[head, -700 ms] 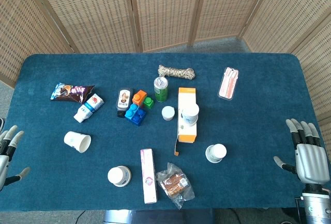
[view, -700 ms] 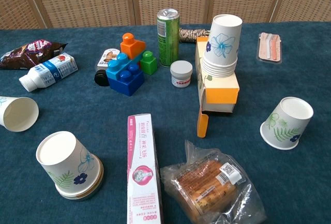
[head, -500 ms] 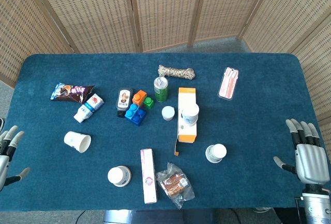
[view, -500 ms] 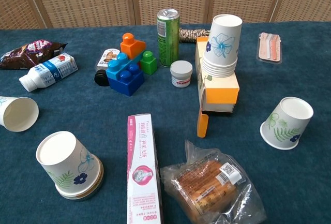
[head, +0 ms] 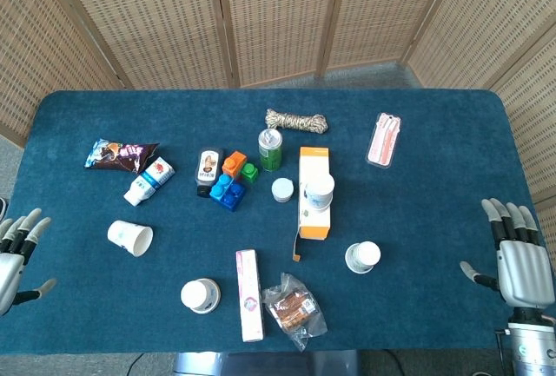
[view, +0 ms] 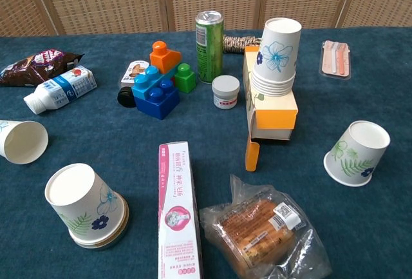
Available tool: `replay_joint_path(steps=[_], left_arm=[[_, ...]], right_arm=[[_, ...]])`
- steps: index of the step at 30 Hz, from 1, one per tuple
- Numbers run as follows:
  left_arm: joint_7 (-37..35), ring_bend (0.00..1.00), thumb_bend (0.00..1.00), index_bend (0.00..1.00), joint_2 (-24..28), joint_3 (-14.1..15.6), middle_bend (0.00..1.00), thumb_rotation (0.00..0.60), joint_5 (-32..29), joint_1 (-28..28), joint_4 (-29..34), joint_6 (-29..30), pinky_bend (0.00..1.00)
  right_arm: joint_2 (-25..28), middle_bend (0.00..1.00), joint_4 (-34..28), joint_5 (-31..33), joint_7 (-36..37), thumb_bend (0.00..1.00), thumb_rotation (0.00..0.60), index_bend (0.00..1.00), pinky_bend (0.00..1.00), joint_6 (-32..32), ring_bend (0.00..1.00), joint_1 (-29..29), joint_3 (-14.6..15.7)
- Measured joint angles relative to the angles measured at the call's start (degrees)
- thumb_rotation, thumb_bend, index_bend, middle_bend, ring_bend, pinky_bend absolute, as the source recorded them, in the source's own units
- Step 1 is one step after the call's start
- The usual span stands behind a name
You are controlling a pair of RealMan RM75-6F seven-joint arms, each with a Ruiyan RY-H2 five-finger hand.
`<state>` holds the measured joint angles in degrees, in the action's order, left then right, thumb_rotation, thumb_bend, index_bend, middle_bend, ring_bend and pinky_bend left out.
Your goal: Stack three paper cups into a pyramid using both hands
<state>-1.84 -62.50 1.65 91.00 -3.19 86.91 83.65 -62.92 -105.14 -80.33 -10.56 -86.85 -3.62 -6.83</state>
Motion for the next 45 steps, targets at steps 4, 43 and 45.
replay_joint_path(steps=[4, 43, 45], left_arm=[[-0.1, 0.0, 0.21, 0.0, -1.5, -0.6, 0.0, 0.6, 0.1, -1.1, -2.4, -0.5, 0.0], [6.6, 0.01, 0.22, 0.01, -21.5, -1.2, 0.05, 0.6, 0.3, -14.1, -25.6, -13.0, 0.0], [7.3, 0.05, 0.22, 0.06, -21.9, -1.3, 0.14, 0.6, 0.2, -14.1, -25.6, -12.6, 0.0]], right_arm=[[0.4, 0.0, 0.1, 0.2, 1.2, 0.05, 0.6, 0.0, 0.0, 0.0, 0.0, 0.2, -0.1], [1.7, 0.0, 0.0, 1.0, 4.0, 0.05, 0.6, 0.0, 0.0, 0.5, 0.0, 0.3, -0.4], [1.7, 0.0, 0.0, 1.0, 4.1, 0.05, 0.6, 0.0, 0.0, 0.5, 0.0, 0.3, -0.4]])
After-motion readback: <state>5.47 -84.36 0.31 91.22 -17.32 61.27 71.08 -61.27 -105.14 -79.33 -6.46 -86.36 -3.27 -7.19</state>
